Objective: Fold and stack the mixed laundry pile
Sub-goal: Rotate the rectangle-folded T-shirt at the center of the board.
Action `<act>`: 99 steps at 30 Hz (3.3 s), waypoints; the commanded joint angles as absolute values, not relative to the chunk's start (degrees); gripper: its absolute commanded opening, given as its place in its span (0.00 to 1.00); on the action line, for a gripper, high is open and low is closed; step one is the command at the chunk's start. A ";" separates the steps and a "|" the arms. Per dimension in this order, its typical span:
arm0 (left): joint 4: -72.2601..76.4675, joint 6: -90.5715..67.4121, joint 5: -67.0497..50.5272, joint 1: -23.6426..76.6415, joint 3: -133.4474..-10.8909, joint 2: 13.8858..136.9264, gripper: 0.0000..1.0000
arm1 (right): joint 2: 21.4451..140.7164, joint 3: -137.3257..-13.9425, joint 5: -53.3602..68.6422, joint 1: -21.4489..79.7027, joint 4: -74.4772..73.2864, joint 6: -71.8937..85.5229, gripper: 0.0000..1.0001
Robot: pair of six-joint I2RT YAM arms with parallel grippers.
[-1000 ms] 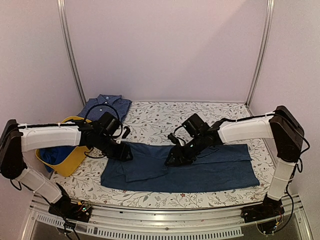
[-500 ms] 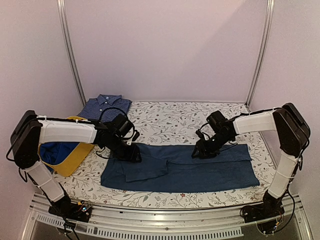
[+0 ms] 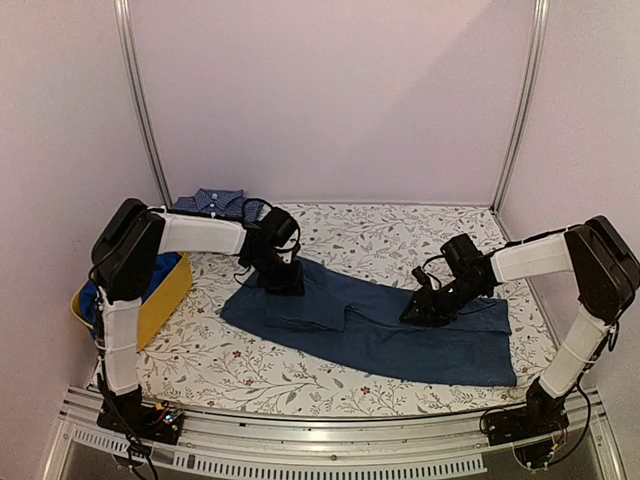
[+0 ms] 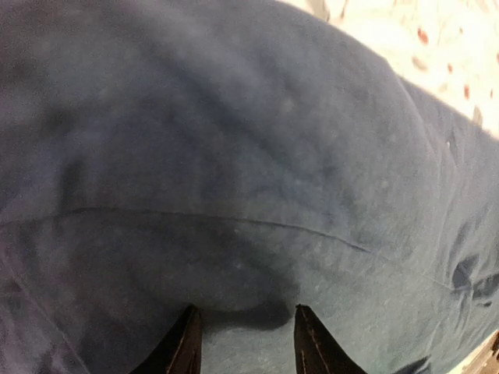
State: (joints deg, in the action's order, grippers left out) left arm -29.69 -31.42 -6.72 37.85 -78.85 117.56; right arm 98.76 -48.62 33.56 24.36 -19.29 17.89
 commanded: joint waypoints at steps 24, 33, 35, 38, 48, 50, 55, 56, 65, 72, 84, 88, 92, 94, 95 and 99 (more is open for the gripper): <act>-32.54 -24.38 -8.16 35.88 -92.20 122.71 0.45 | 96.27 -53.04 28.06 21.09 -35.72 14.00 0.50; -39.00 -26.08 -1.61 34.45 -102.49 136.58 0.32 | 98.43 -47.07 28.55 21.14 -32.37 17.43 0.46; -42.14 -25.24 -0.21 33.08 -108.87 141.64 0.30 | 97.57 -46.48 31.12 21.37 -30.07 18.69 0.47; -46.91 -22.72 2.66 30.34 -124.95 151.20 0.29 | 97.37 -50.63 37.16 23.65 -26.12 21.08 0.49; -34.94 -20.12 -0.92 22.37 -131.59 144.25 0.44 | 97.23 -65.35 29.57 23.52 -41.20 14.69 0.46; -33.67 -19.08 -1.98 22.82 -128.04 139.51 0.46 | 97.24 -62.24 28.29 23.56 -41.53 13.16 0.42; -35.97 -17.34 -1.62 24.76 -119.19 131.53 0.47 | 98.80 -58.11 22.94 23.55 -40.10 11.61 0.40; -35.51 -17.72 -1.86 25.02 -116.14 129.80 0.47 | 100.03 -58.17 22.17 23.55 -39.87 11.60 0.38; -31.99 -22.51 -1.47 26.65 -95.95 120.00 0.47 | 102.43 -52.07 23.81 32.21 -37.90 16.29 0.34; -33.70 -25.01 -1.29 27.01 -91.11 119.35 0.46 | 98.65 -45.60 30.95 45.35 -33.47 26.14 0.33; -35.83 -20.60 -0.17 32.07 -98.71 133.11 0.43 | 88.35 -52.81 36.19 45.69 -33.40 26.79 0.40; -39.62 -16.83 0.50 34.02 -109.85 141.77 0.41 | 87.35 -54.85 34.37 42.32 -35.35 24.67 0.40; -41.73 -12.24 -5.05 35.88 -125.04 151.83 0.40 | 86.04 -53.00 33.82 39.65 -36.60 23.35 0.40; -43.27 -10.17 -6.66 37.40 -135.71 157.93 0.40 | 85.17 -52.21 33.69 39.29 -36.56 23.38 0.40; -43.30 -9.25 -6.92 38.11 -140.83 161.14 0.41 | 84.90 -52.04 33.48 39.27 -36.34 23.51 0.40; -32.43 -10.73 -7.41 38.52 -138.94 157.03 0.57 | 85.59 -51.77 34.24 39.27 -33.47 24.53 0.40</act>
State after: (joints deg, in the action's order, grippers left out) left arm -35.16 -11.75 -3.53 36.42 -139.65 156.16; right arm 86.54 -52.45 34.33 39.38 -34.94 24.56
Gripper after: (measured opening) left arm 0.493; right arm 0.401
